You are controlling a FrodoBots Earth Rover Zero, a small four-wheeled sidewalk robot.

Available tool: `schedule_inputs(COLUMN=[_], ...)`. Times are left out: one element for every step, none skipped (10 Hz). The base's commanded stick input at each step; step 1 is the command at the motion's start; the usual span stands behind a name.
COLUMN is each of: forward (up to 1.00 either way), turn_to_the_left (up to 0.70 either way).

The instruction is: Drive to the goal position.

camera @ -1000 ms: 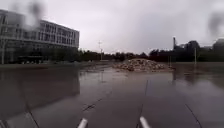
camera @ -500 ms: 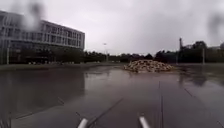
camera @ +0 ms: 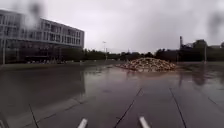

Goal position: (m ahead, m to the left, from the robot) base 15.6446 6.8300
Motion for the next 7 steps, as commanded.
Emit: schedule_inputs(forward=[1.0,1.0,1.0,1.0,1.0,1.0,1.0], turn_to_the_left=[0.14,0.3,0.32,0.33,0.27,0.12,0.0])
